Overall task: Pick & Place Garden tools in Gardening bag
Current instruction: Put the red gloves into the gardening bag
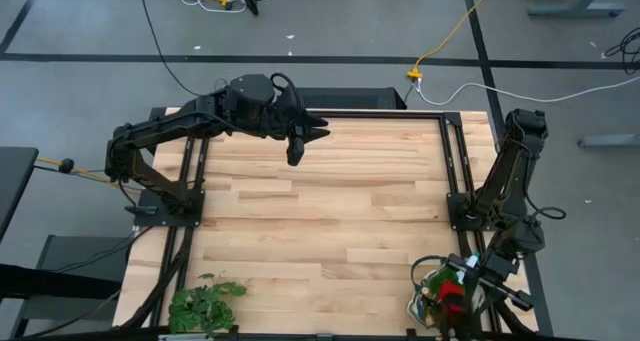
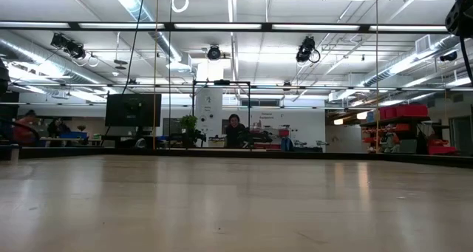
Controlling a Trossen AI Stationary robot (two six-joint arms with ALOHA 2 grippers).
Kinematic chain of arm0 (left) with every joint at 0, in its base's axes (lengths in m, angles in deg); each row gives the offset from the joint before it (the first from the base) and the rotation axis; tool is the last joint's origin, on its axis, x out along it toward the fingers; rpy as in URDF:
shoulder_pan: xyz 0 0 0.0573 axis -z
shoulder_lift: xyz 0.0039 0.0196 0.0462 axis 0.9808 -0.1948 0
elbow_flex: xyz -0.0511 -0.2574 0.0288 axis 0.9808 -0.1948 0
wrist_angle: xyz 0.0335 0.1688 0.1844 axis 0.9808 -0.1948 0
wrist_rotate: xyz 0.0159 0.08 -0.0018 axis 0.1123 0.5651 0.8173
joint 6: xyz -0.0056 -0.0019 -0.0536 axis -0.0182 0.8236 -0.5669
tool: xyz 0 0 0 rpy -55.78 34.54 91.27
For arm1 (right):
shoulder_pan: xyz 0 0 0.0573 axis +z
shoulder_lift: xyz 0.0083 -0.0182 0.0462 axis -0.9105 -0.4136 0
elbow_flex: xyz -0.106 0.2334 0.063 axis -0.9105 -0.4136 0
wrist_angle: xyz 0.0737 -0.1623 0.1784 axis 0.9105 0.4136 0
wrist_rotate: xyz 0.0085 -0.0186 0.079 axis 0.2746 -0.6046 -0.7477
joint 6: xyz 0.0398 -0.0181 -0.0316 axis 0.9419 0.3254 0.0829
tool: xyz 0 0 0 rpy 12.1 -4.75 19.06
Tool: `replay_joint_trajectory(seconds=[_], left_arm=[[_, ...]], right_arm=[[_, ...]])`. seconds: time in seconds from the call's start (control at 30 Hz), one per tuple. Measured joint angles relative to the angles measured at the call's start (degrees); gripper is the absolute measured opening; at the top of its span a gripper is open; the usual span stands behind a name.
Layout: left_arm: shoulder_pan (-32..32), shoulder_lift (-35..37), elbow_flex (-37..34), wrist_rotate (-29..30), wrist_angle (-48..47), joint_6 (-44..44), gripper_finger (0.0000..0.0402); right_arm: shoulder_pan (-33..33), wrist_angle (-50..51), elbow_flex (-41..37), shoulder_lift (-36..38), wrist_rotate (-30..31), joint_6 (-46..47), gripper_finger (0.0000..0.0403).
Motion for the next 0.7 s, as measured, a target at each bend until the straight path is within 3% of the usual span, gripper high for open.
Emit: replay_joint_trajectory(seconds=[0.37, 0.7], left_arm=[[0.0, 0.0, 0.0, -0.01, 0.0, 0.0, 0.0117], [0.0, 0.0, 0.0, -0.02, 0.0, 0.0, 0.0117]], right_arm=[[0.02, 0.01, 0.0, 0.0, 1.6, -0.42, 0.017], [0.0, -1.82, 0.0, 0.02, 4.58, -1.48, 0.0162]])
